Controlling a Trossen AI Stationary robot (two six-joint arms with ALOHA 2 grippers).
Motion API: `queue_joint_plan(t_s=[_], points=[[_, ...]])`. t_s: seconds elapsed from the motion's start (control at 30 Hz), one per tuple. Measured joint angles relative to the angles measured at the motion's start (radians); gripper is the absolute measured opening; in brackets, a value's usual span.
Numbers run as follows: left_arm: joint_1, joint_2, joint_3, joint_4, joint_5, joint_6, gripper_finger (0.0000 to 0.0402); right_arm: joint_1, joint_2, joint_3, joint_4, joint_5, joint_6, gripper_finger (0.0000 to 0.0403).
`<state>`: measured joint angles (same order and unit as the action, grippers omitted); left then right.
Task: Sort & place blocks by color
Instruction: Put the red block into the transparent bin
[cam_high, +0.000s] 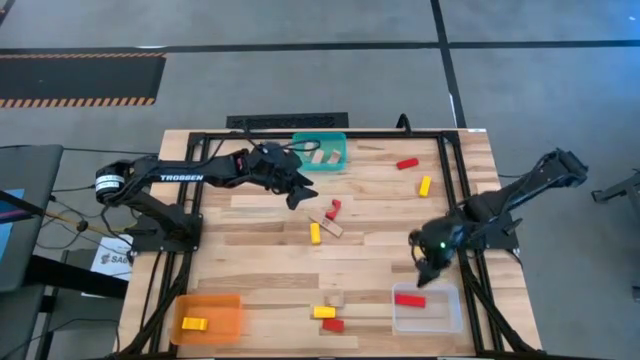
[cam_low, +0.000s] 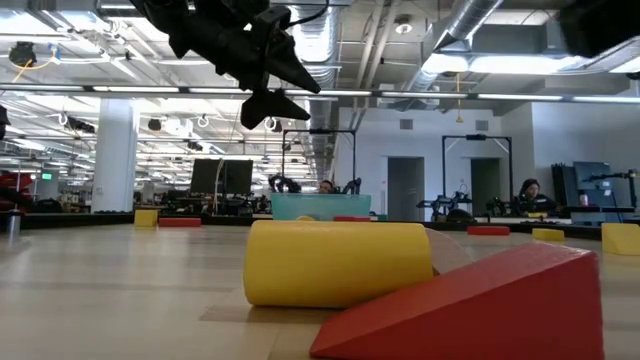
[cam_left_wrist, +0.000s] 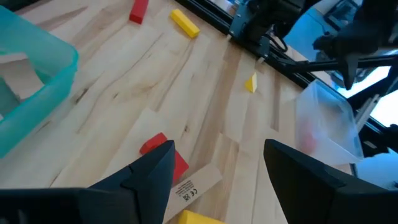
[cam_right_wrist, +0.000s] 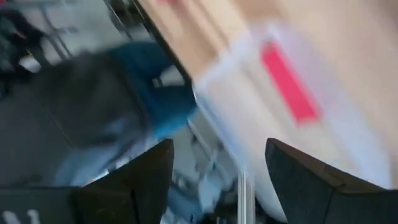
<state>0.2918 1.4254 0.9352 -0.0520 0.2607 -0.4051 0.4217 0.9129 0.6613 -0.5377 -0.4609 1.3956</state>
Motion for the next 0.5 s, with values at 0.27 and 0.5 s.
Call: queue_joint_plan(t_s=[0.27,0.5], points=[[-0.046,0.0,0.0,-0.021,-0.07,-0.066,0.0233,-0.333,0.017,0.001,0.016,0.288,-0.343,0.0276],[-0.076,0.0,0.0,-0.029,-0.089,-0.133,0.0233,-0.718,0.105,0.004,0.011,0.359,-0.573,0.0276]])
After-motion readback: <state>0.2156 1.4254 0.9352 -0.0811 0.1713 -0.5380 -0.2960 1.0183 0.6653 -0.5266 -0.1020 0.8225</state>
